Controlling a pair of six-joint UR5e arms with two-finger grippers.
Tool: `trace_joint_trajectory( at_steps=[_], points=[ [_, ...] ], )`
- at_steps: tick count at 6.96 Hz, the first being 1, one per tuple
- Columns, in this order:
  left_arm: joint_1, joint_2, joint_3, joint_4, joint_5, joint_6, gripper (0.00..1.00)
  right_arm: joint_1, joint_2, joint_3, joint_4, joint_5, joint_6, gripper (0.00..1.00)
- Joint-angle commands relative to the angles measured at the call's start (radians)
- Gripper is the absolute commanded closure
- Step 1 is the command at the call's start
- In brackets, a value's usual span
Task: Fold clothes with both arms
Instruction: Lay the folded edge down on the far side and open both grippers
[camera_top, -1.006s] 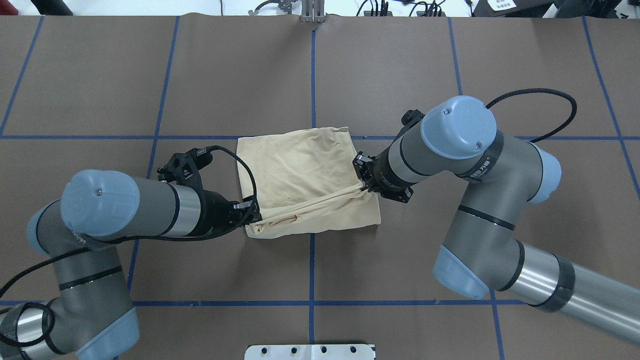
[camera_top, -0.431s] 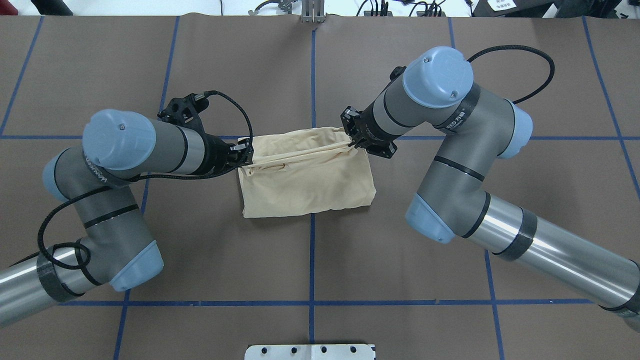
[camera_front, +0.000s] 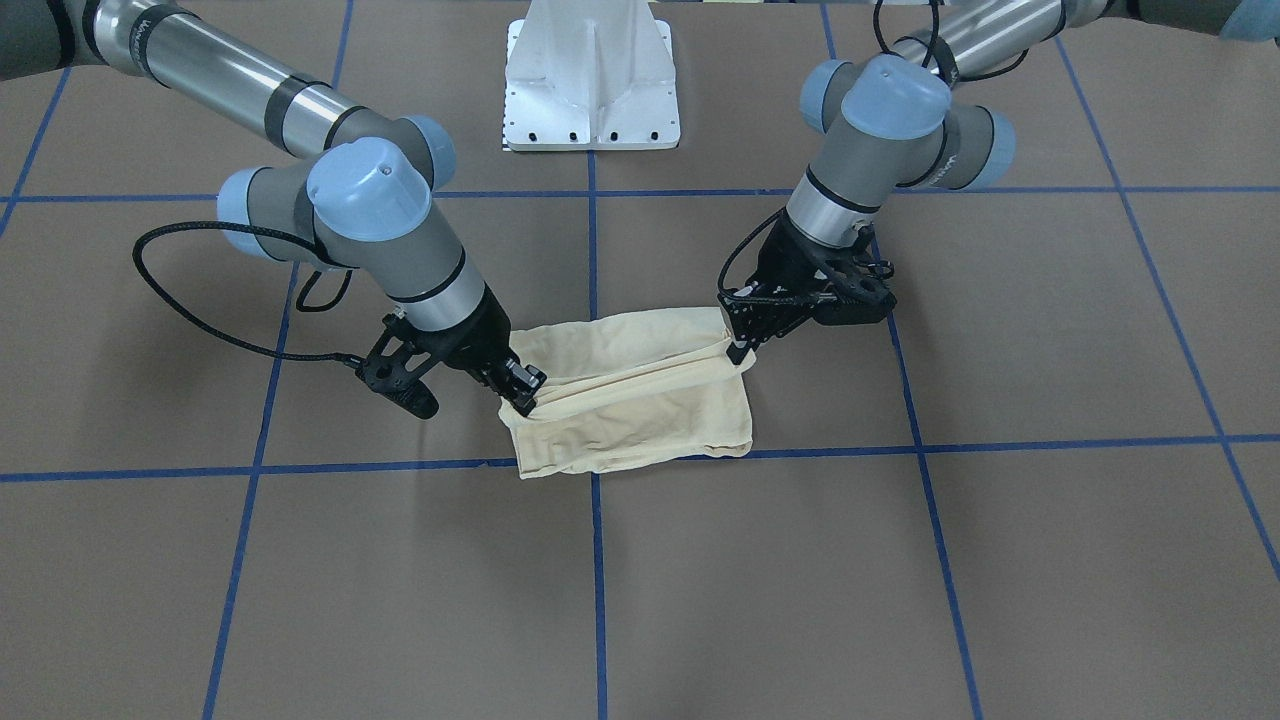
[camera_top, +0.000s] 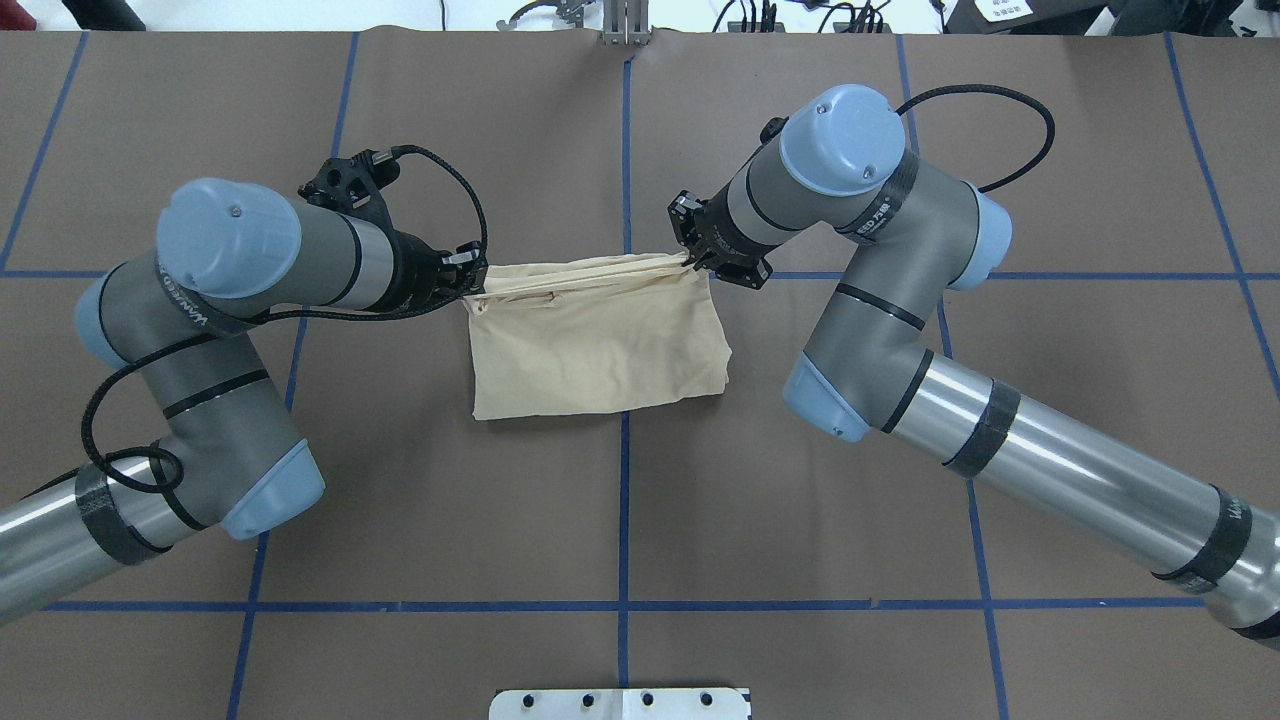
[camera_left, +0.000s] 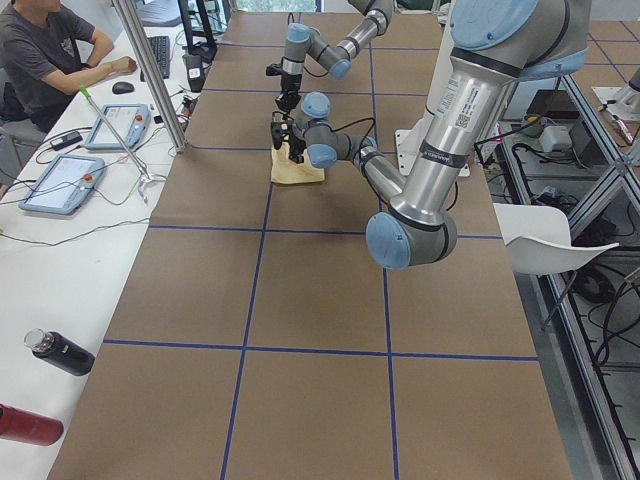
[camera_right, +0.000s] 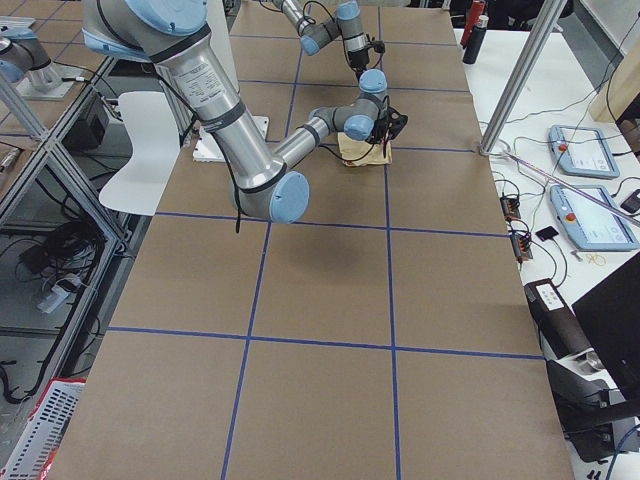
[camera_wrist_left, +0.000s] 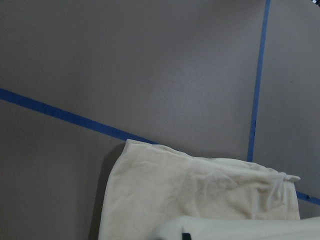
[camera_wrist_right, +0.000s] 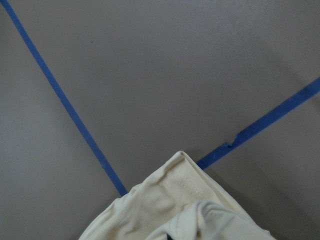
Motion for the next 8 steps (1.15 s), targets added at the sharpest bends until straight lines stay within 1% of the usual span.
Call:
trace_joint_trajectory(
  at_steps=[1, 2, 8],
  points=[
    [-0.001, -0.058, 0.085, -0.004, 0.003, -0.005, 1.0, 0.013, 0.007, -0.028, 0.025, -0.003, 0.0, 1.0],
    [-0.001, -0.08, 0.11, -0.004, 0.005, -0.008, 1.0, 0.013, 0.01, -0.03, 0.025, -0.005, 0.0, 1.0],
    [-0.003, -0.077, 0.105, 0.003, 0.003, -0.01, 1.0, 0.0, 0.047, -0.053, 0.022, -0.005, 0.001, 1.0]
  ],
)
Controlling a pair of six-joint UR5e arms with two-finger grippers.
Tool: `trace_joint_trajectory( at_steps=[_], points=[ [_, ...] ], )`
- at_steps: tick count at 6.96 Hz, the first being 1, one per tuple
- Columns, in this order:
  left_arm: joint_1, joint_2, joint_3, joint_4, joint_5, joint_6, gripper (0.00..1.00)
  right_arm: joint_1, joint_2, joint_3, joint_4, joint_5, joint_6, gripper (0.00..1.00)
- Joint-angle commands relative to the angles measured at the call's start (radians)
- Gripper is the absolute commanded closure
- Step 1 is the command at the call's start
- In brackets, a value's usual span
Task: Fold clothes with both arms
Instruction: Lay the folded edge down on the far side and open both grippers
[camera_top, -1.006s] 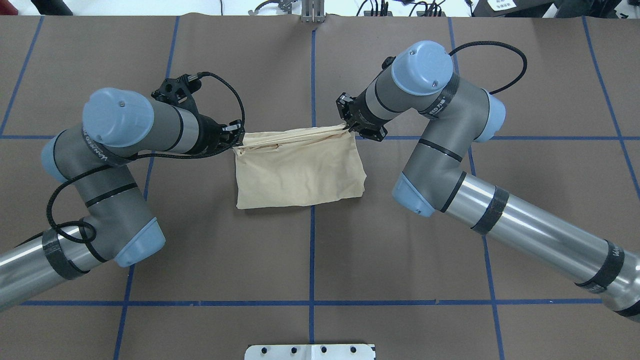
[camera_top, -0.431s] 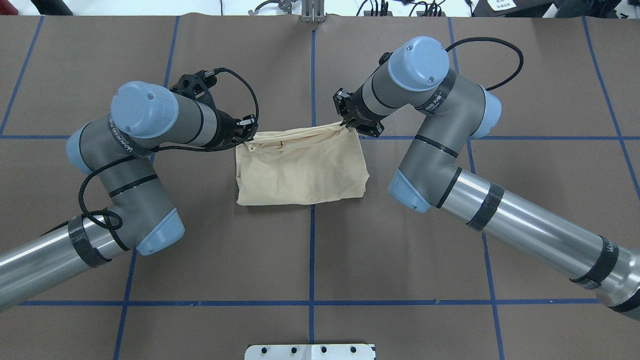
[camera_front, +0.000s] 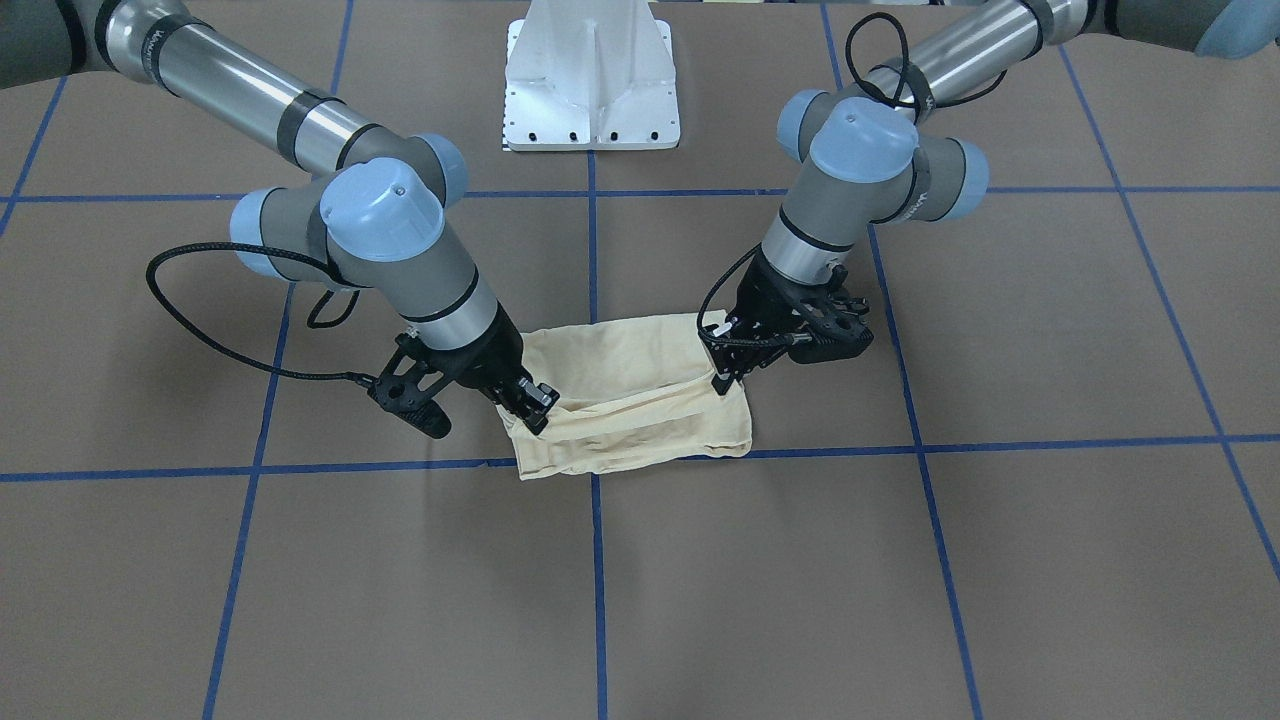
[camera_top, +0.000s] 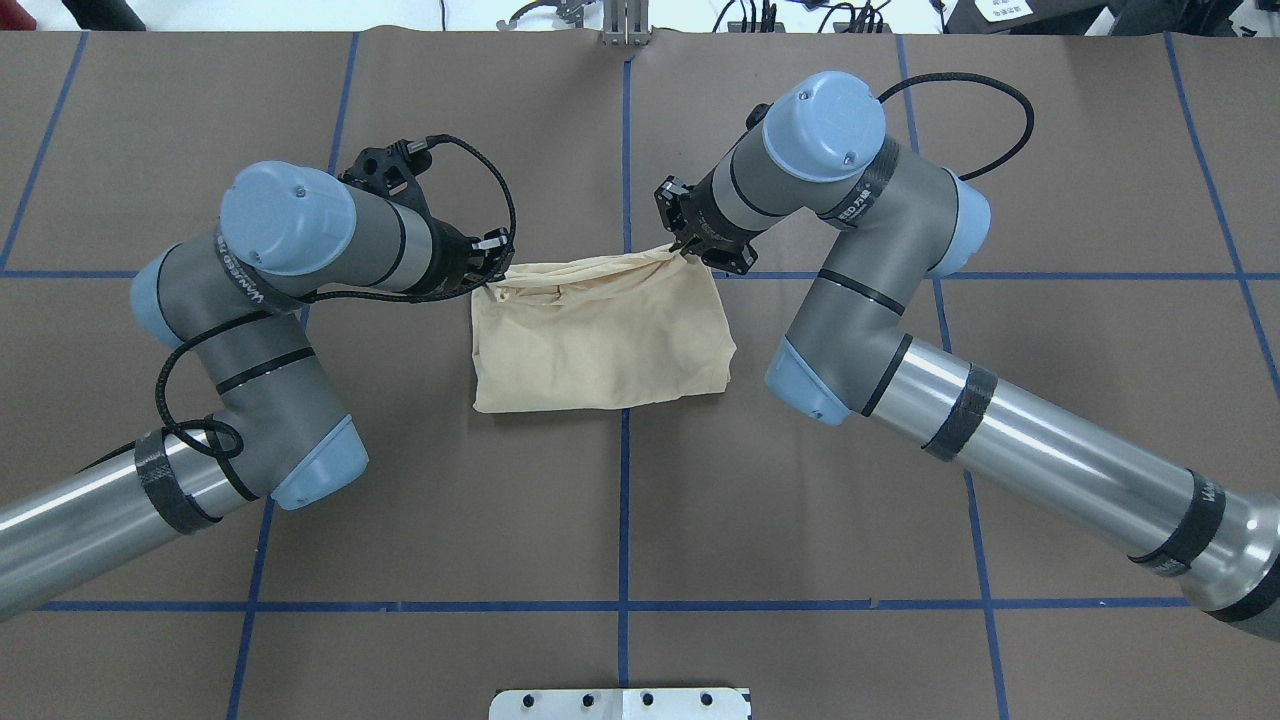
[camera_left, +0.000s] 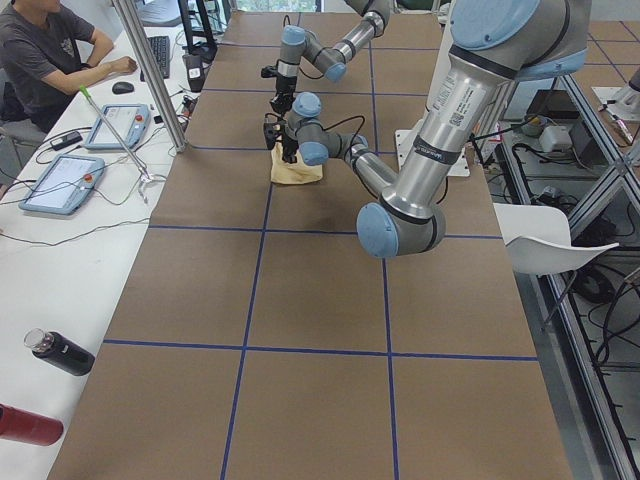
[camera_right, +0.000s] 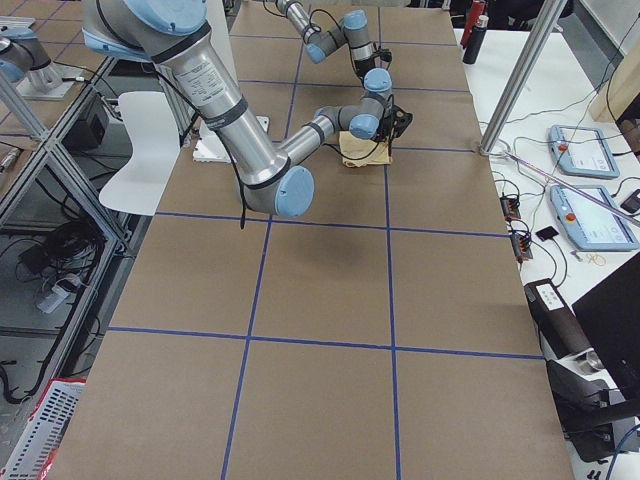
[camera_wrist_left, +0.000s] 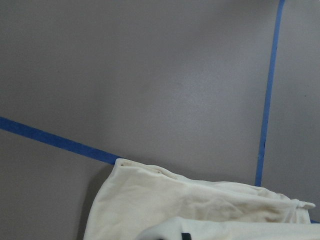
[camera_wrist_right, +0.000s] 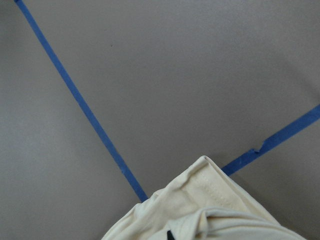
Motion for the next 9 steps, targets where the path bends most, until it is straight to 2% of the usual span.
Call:
trace_joint_trajectory(
  at_steps=[1, 2, 3, 7, 9],
  points=[
    [0.0, 0.004, -0.001, 0.001, 0.001, 0.0, 0.77, -0.001, 0.003, -0.01, 0.001, 0.0, 0.0, 1.0],
    [0.0, 0.004, 0.001, 0.001, 0.003, 0.0, 0.14, -0.001, 0.003, -0.011, 0.004, -0.002, 0.003, 0.67],
    [0.0, 0.001, -0.001, 0.004, 0.007, -0.003, 0.0, -0.001, 0.003, -0.01, 0.012, -0.011, 0.008, 0.01],
    [-0.057, 0.005, -0.002, 0.009, -0.002, 0.006, 0.0, -0.004, 0.006, -0.008, 0.031, -0.032, -0.005, 0.0],
    [-0.086, 0.026, -0.008, 0.011, -0.023, 0.024, 0.0, -0.061, 0.018, -0.002, 0.021, -0.092, -0.143, 0.0]
  ],
)
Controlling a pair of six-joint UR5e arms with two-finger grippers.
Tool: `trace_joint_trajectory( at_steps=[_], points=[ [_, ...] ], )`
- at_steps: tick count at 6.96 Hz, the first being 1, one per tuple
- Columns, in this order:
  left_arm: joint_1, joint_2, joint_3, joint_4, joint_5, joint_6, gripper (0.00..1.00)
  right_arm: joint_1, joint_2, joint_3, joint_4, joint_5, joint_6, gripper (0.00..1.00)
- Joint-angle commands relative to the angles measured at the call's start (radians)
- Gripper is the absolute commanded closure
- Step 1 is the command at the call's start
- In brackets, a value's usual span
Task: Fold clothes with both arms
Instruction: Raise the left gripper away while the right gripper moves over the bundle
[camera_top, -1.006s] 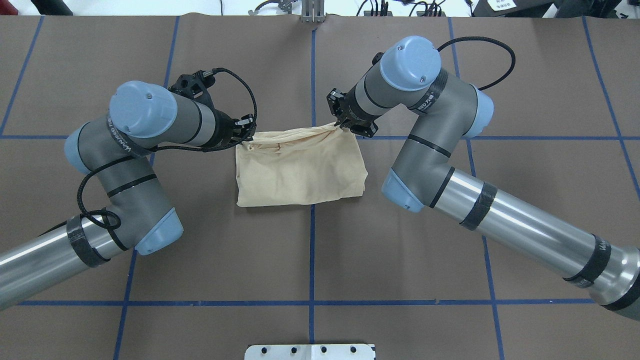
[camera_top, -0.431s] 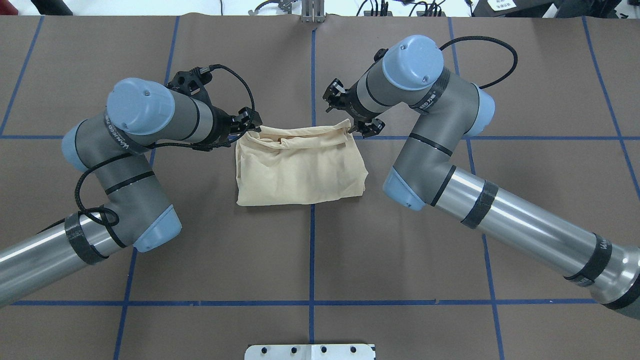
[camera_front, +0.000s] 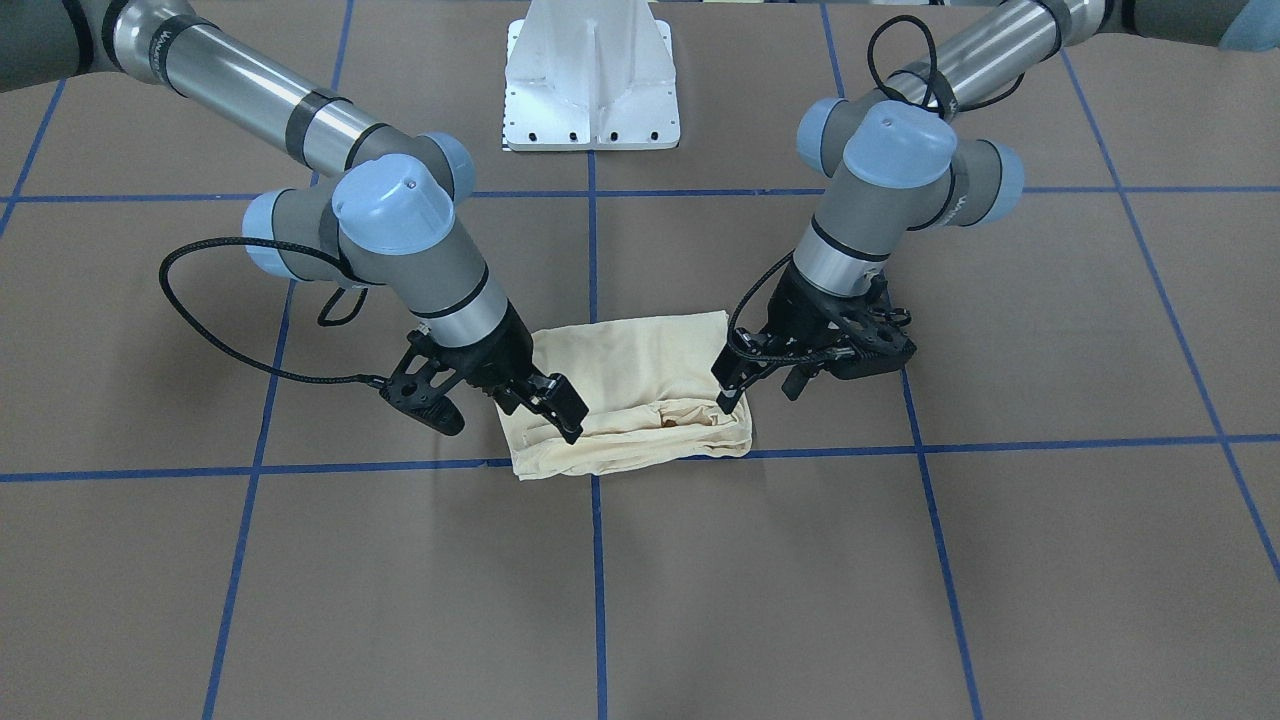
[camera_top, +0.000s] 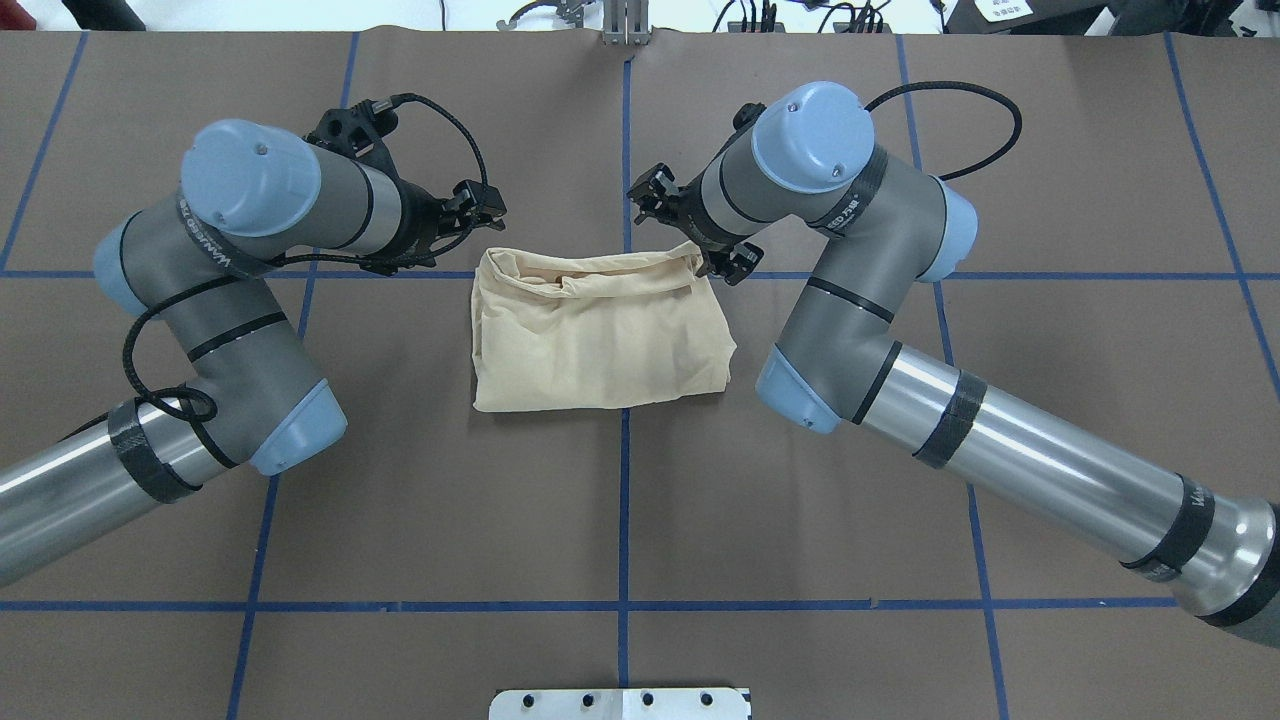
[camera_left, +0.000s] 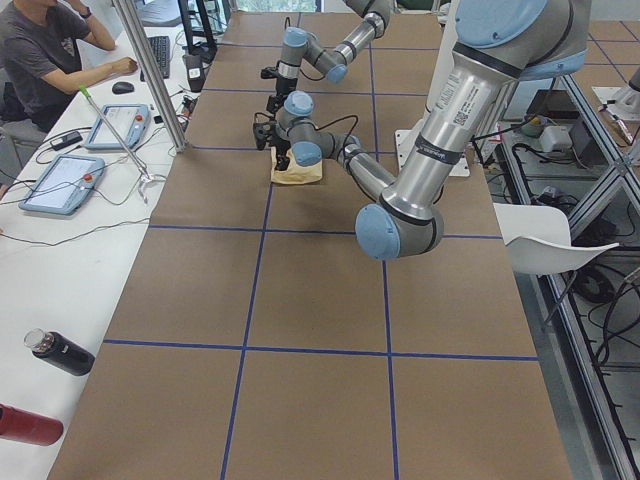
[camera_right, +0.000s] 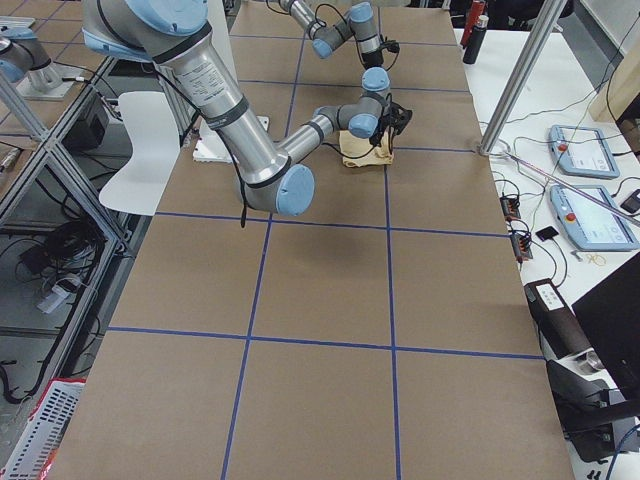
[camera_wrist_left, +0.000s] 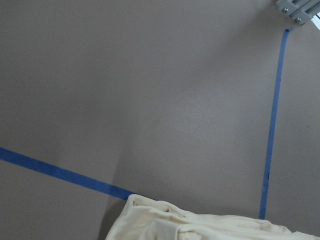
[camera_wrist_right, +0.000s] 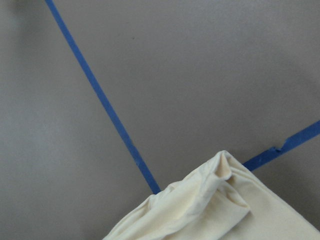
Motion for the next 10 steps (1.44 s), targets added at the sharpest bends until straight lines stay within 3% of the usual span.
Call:
trace_joint_trajectory(
  at_steps=[1, 2, 4, 10],
  points=[
    [-0.047, 0.055, -0.042, 0.001, -0.058, 0.088, 0.0, -0.059, 0.008, 0.009, -0.018, -0.108, -0.175, 0.0],
    [-0.07, 0.089, -0.074, 0.001, -0.063, 0.147, 0.0, -0.102, 0.038, 0.009, -0.108, -0.204, -0.314, 0.0],
    [-0.084, 0.1, -0.075, 0.001, -0.063, 0.166, 0.0, -0.14, 0.127, -0.008, -0.275, -0.251, -0.525, 0.0],
    [-0.108, 0.129, -0.076, 0.001, -0.069, 0.233, 0.0, -0.168, 0.153, -0.101, -0.264, -0.291, -0.639, 0.0]
  ],
)
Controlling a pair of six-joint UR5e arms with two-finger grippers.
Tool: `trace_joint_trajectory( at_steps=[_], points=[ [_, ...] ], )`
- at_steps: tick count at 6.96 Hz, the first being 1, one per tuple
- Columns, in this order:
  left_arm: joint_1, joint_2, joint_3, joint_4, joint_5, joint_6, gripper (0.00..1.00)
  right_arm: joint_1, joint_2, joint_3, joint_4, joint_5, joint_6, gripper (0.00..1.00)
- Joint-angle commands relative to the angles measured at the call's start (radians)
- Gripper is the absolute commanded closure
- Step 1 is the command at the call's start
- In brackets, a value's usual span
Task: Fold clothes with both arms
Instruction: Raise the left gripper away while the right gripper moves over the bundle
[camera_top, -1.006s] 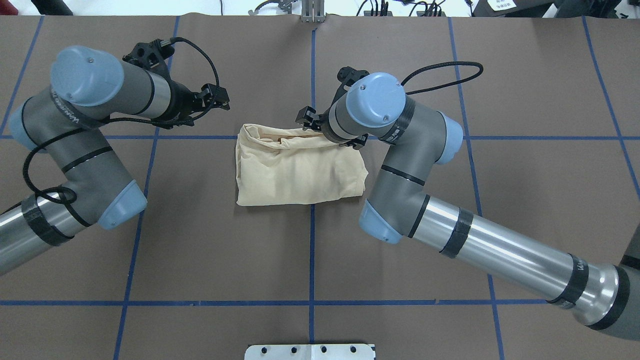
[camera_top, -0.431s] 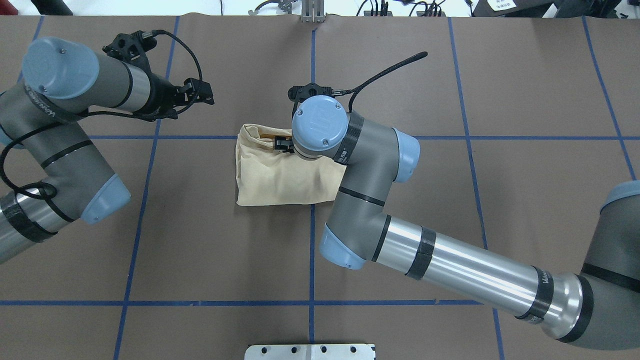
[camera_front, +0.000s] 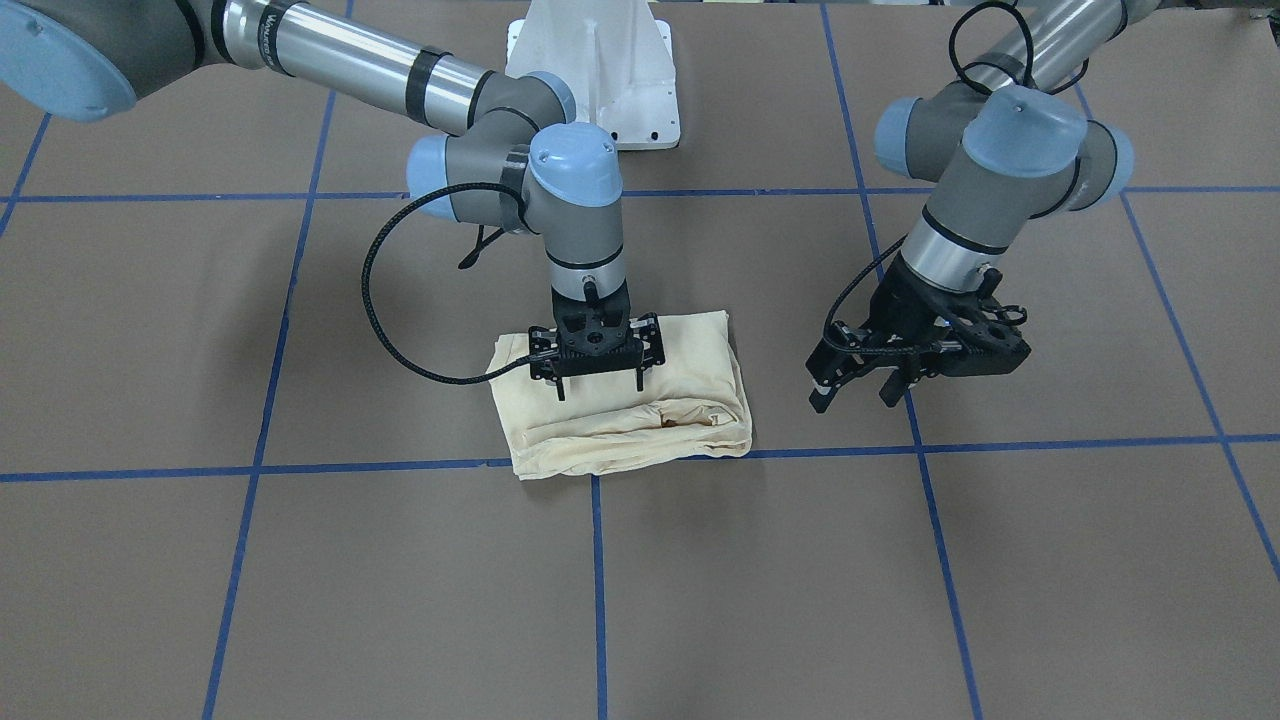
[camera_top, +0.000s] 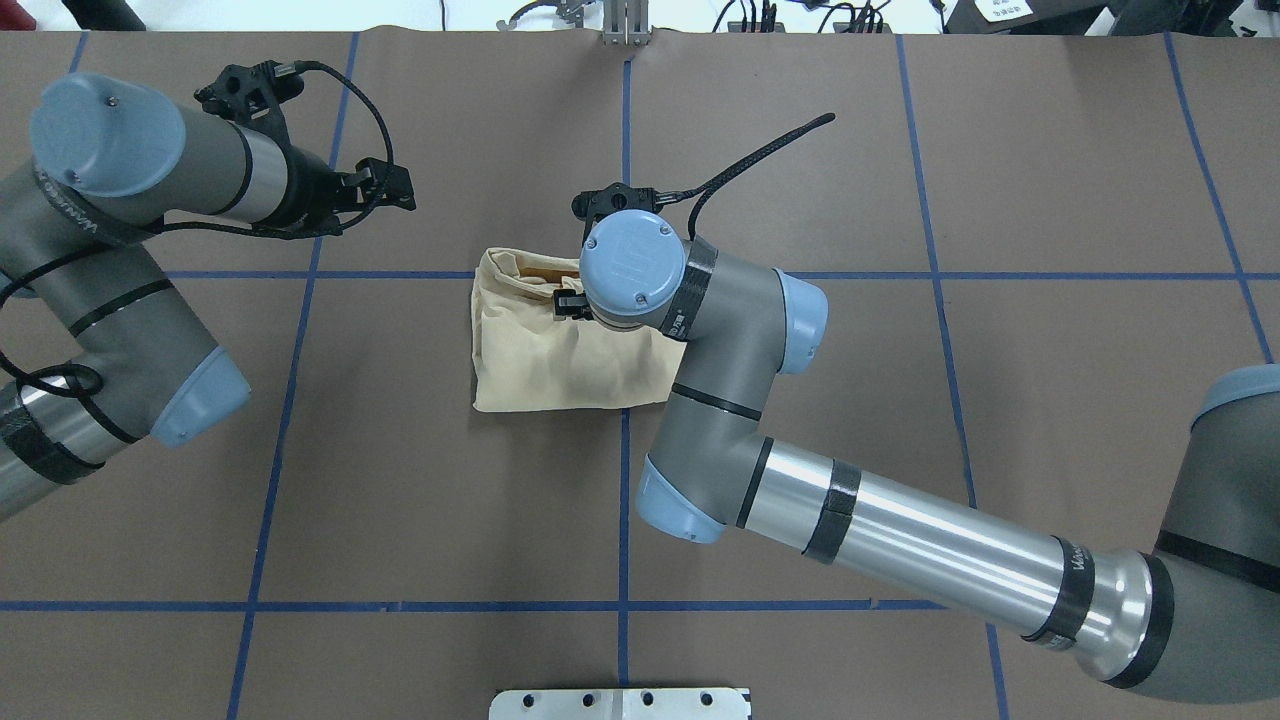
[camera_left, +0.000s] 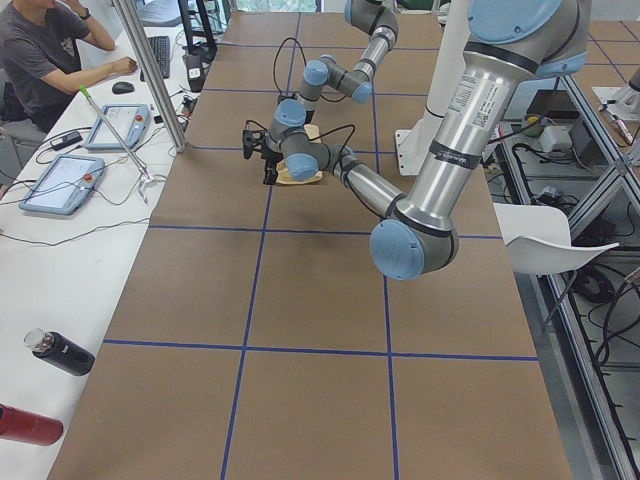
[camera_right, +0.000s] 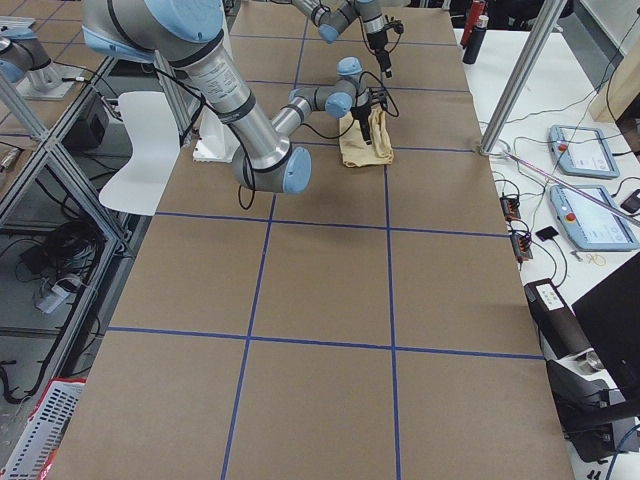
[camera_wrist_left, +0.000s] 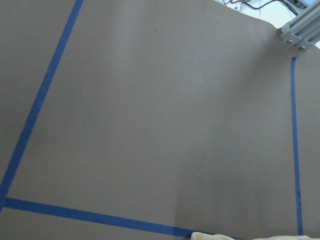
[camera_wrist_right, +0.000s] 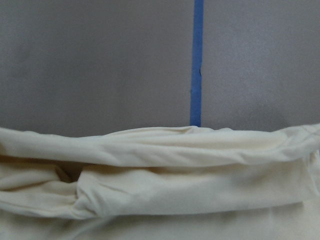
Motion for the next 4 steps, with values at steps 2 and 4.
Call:
trace_joint_trajectory(
  at_steps=[2, 4],
  points=[
    [-0.02, 0.014, 0.002, 0.0, 0.0, 0.024, 0.0, 0.015, 0.066, -0.155, 0.12, -0.014, -0.008, 0.0],
    [-0.02, 0.016, 0.006, 0.0, 0.0, 0.025, 0.0, 0.052, 0.104, -0.206, 0.127, -0.01, -0.019, 0.0]
  ],
)
